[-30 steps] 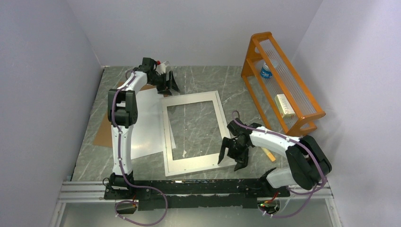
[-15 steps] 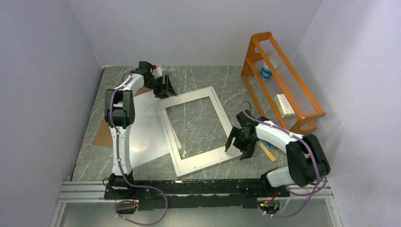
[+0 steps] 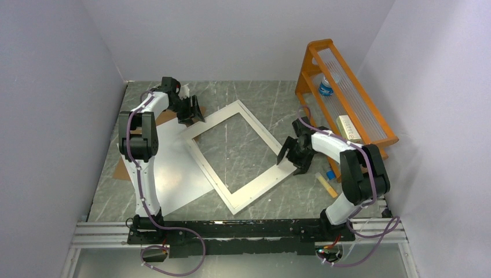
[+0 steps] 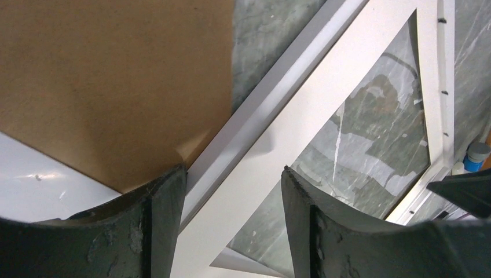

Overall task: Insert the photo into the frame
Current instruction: Adjust the photo frame at the center of the board.

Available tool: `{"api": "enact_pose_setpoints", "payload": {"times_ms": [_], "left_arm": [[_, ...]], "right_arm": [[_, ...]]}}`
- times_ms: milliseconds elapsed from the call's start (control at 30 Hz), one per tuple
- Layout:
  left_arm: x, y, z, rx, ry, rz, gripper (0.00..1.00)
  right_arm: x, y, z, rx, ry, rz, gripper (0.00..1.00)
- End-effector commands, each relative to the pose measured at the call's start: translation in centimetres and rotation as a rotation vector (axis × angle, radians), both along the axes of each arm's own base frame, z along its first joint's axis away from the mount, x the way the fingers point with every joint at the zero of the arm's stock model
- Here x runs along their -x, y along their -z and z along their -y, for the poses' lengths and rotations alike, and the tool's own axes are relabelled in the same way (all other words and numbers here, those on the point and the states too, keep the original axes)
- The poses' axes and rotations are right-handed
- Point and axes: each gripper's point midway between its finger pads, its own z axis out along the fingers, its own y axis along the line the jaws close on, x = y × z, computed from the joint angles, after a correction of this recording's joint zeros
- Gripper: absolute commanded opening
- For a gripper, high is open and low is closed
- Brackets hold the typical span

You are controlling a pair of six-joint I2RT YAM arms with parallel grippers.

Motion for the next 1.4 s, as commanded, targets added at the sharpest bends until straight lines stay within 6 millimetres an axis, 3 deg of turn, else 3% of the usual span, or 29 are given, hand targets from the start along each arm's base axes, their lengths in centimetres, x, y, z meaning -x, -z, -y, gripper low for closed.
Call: {"api": "enact_pose_setpoints", "payload": {"times_ms": [0, 233, 433, 733, 1033, 1367], "left_arm": [[3.5, -4.6, 4.1, 0.174, 0.077, -0.069, 0.62], [5.3, -6.2, 5.6, 0.302, 0.105, -0.117, 0.60], [7.4, -5.2, 4.7, 0.244, 0.012, -0.149, 0.57], [11.2, -3.8, 1.8, 0.067, -0.096, -0.140, 0.55], [11.5, -3.8, -0.5, -0.071, -0.115, -0.099, 0.42], [11.4, -5.2, -3.2, -0.210, -0.197, -0.032, 0.54]], "right_arm": [[-9.8, -3.1, -3.6, -0.163, -0.034, 0.338, 0.79], [-12.4, -3.3, -5.7, -0.268, -0.091, 0.381, 0.78], [-14.8, -2.7, -6.6, -0.284, -0.133, 0.391, 0.78], [-17.3, -1.5, -5.2, -0.168, -0.146, 0.409, 0.76], [-16.6, -1.1, -3.7, -0.084, -0.155, 0.386, 0.74], [-14.8, -2.3, -1.3, 0.031, -0.136, 0.362, 0.75]]}}
